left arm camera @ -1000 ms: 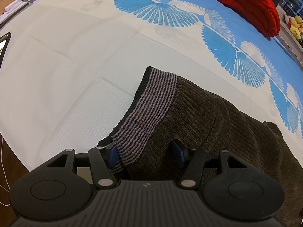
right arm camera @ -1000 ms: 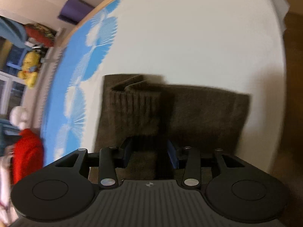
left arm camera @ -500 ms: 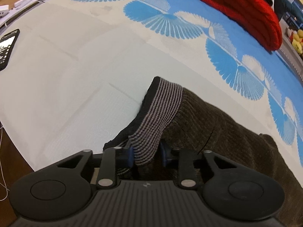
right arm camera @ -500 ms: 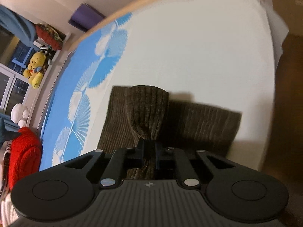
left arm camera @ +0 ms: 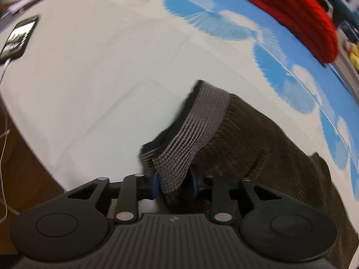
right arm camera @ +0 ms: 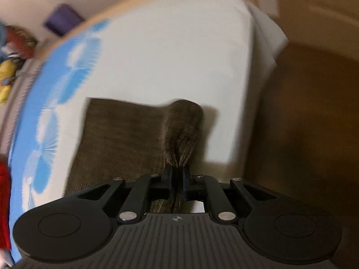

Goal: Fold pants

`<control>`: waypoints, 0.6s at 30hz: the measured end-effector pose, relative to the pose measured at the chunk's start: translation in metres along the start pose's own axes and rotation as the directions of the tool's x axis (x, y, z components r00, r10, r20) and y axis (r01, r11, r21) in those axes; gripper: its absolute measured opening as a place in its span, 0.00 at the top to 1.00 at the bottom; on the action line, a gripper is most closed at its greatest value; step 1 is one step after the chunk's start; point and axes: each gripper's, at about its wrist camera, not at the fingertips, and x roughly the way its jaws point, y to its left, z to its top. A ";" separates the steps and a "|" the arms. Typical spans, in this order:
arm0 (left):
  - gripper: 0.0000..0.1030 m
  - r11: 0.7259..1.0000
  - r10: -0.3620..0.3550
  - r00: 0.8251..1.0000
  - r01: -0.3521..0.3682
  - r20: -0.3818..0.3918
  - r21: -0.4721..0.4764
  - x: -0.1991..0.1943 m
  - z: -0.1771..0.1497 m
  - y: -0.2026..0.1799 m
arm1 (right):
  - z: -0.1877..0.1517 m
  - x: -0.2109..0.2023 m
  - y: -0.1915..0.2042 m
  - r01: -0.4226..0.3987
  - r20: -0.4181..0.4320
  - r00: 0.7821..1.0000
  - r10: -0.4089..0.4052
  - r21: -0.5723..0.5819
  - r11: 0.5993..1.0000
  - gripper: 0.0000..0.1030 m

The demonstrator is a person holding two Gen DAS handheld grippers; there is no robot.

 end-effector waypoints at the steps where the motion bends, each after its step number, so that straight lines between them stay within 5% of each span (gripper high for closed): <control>1: 0.62 1.000 -0.010 1.000 0.010 0.012 -0.027 -0.003 0.001 0.003 | 0.002 0.001 0.000 0.009 0.001 1.000 -0.009 -0.001 1.000 0.85; 5: 0.56 0.999 0.053 0.989 -0.051 0.137 -0.017 -0.023 0.000 -0.002 | 0.005 -0.009 0.009 0.041 0.101 0.994 -0.034 -0.062 0.997 0.77; 8: 0.56 0.992 0.111 0.959 -0.123 0.262 0.030 -0.038 -0.004 -0.015 | 0.008 -0.005 0.009 0.072 0.113 0.992 -0.063 -0.082 0.994 0.77; 10: 0.56 0.988 0.106 0.942 -0.136 0.320 0.073 -0.043 -0.002 -0.024 | 0.009 -0.001 0.006 0.095 0.111 0.990 -0.086 -0.077 0.992 0.87; 15: 0.56 0.972 0.110 0.932 -0.174 0.347 0.158 -0.041 -0.006 -0.045 | 0.011 -0.001 0.005 0.149 0.144 0.980 -0.136 -0.083 0.985 0.89; 18: 0.56 0.967 0.115 0.928 -0.186 0.355 0.172 -0.038 -0.005 -0.049 | 0.012 -0.006 0.008 0.248 0.212 0.951 -0.226 -0.079 0.966 0.88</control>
